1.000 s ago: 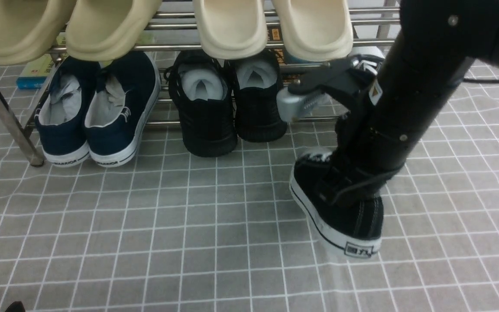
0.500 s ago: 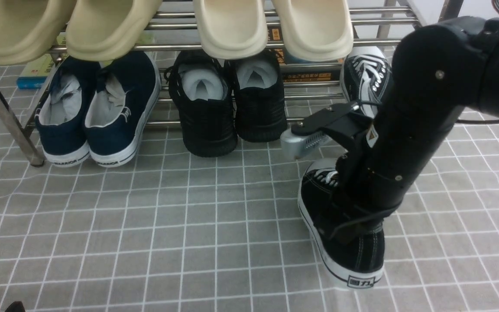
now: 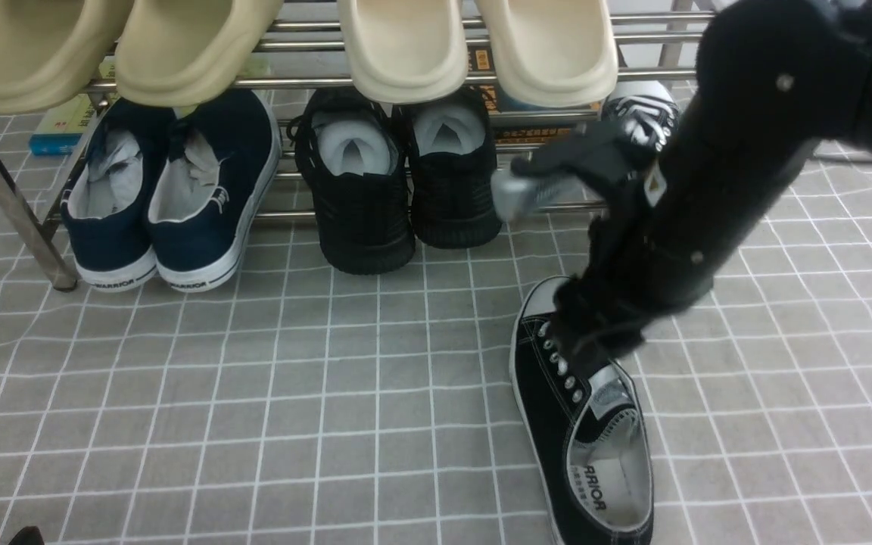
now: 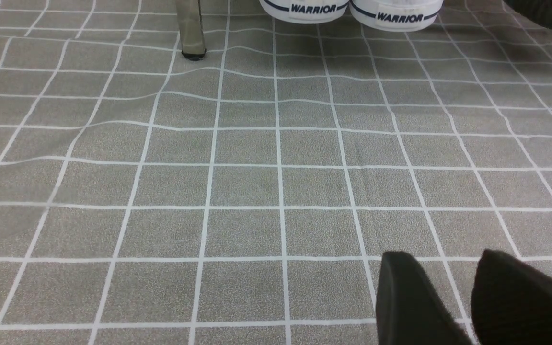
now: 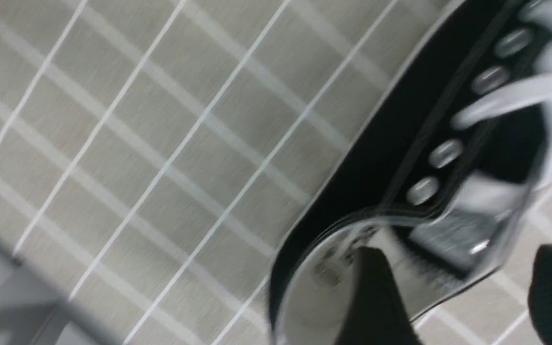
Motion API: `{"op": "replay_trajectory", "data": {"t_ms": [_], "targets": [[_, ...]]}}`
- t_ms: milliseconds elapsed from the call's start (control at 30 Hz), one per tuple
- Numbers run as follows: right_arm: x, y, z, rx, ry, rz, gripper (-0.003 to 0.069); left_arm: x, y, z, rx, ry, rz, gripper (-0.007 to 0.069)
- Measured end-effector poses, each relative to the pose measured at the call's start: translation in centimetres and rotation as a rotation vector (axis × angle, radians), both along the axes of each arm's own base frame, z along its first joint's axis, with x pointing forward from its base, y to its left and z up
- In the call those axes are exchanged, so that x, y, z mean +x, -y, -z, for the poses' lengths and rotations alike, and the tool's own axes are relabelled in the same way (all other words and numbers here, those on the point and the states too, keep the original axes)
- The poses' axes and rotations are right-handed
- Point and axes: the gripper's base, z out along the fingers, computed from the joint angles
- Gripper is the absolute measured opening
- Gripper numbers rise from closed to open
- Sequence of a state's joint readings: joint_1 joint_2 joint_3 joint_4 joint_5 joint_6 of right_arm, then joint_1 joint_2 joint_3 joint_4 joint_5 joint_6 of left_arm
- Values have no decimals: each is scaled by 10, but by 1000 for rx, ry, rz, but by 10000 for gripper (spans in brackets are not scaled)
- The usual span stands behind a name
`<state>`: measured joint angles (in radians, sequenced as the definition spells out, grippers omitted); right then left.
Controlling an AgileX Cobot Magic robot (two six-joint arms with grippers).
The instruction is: Take the shoes off the shelf with your hand from the grey coffee tablecloth.
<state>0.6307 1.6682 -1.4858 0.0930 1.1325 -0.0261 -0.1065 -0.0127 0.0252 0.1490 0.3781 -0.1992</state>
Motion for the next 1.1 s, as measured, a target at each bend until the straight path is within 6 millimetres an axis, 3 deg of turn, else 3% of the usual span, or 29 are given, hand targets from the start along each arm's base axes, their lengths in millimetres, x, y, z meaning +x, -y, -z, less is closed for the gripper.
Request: {"op": "replay_trajectory", "data": {"t_ms": [167, 300, 533, 767, 933, 1000, 1033, 1067, 1100], "targets": [[34, 21, -15, 30, 212, 167, 477, 0, 0, 0, 0, 0, 0, 239], [52, 33, -16, 44, 291, 235, 480, 0, 0, 0, 0, 0, 0, 239], [88, 36, 21, -27, 354, 238, 480, 0, 0, 0, 0, 0, 0, 239], [101, 33, 53, -98, 325, 212, 466, 0, 0, 0, 0, 0, 0, 239], [104, 33, 59, -130, 322, 200, 353, 0, 0, 0, 0, 0, 0, 239], [101, 35, 57, -152, 302, 205, 197, 0, 0, 0, 0, 0, 0, 239], [101, 35, 57, -151, 302, 206, 184, 0, 0, 0, 0, 0, 0, 239], [97, 37, 53, -160, 267, 220, 90, 0, 0, 0, 0, 0, 0, 239], [94, 38, 50, -165, 245, 226, 41, 0, 0, 0, 0, 0, 0, 239]]}}
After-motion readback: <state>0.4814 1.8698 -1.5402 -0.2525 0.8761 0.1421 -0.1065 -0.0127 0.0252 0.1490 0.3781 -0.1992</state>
